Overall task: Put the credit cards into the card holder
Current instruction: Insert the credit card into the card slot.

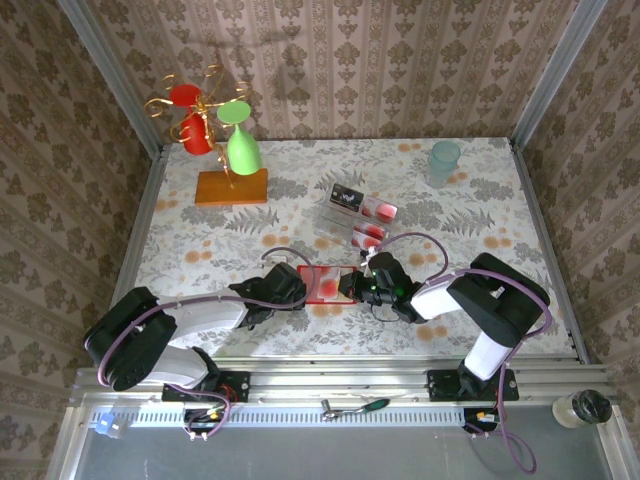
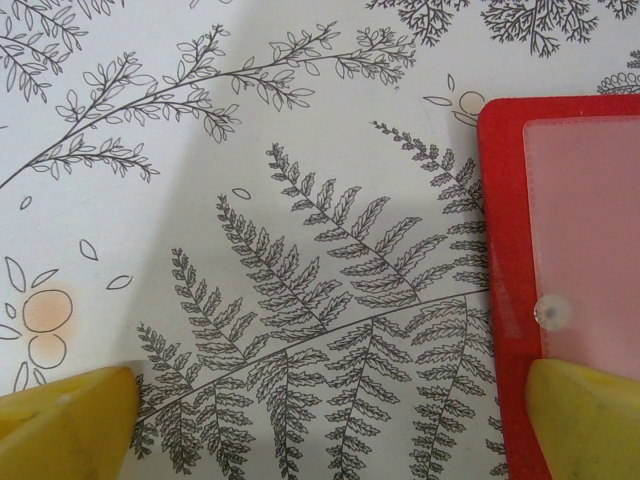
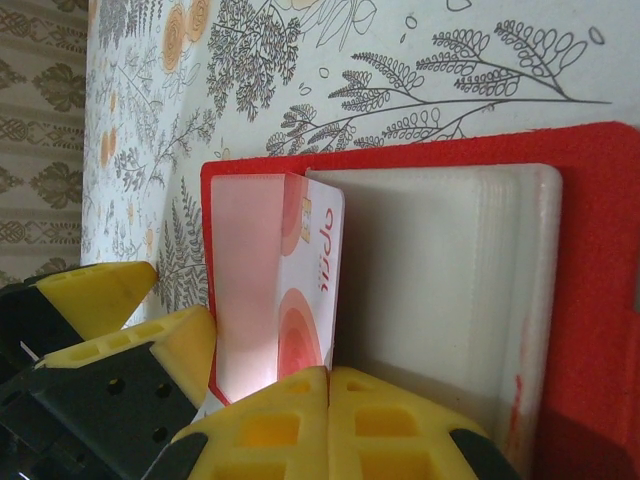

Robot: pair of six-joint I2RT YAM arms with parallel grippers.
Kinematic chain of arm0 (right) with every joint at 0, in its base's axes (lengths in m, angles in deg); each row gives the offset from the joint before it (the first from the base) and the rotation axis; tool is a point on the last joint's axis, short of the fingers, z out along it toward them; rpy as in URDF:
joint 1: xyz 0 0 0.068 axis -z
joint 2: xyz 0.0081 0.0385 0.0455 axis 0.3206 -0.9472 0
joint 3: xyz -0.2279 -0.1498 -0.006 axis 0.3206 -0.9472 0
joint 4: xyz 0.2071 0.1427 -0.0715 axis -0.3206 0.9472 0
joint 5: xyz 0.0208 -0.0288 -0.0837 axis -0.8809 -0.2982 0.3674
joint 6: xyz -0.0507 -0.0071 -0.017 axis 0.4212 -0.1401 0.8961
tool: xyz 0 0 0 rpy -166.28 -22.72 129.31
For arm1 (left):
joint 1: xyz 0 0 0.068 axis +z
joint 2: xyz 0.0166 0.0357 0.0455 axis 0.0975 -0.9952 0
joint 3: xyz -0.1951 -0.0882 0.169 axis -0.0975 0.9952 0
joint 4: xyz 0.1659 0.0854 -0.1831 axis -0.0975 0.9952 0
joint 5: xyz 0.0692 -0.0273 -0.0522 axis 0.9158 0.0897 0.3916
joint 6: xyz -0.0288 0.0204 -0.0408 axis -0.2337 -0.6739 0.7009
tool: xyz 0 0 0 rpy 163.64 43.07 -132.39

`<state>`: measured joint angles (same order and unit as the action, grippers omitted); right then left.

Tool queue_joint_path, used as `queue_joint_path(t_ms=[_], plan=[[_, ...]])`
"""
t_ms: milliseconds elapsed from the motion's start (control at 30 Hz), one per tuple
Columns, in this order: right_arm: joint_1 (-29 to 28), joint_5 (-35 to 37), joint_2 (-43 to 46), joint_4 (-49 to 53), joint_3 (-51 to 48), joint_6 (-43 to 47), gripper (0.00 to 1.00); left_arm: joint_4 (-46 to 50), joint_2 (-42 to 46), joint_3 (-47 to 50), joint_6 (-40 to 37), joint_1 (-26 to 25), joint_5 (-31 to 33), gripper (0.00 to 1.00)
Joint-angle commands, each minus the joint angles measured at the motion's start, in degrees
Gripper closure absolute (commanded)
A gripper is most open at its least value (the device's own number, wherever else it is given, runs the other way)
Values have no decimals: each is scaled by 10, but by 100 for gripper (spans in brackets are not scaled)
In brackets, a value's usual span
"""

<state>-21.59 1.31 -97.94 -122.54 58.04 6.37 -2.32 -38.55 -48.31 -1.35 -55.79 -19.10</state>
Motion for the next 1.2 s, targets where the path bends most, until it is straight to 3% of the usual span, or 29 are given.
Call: queue_joint_path(t_ms=[0, 1167], plan=[[-6, 17, -6, 0, -10, -2, 100, 12, 2, 11, 7, -3, 6, 0], [-8, 1, -14, 104, 27, 2, 100, 8, -3, 11, 8, -3, 7, 0]])
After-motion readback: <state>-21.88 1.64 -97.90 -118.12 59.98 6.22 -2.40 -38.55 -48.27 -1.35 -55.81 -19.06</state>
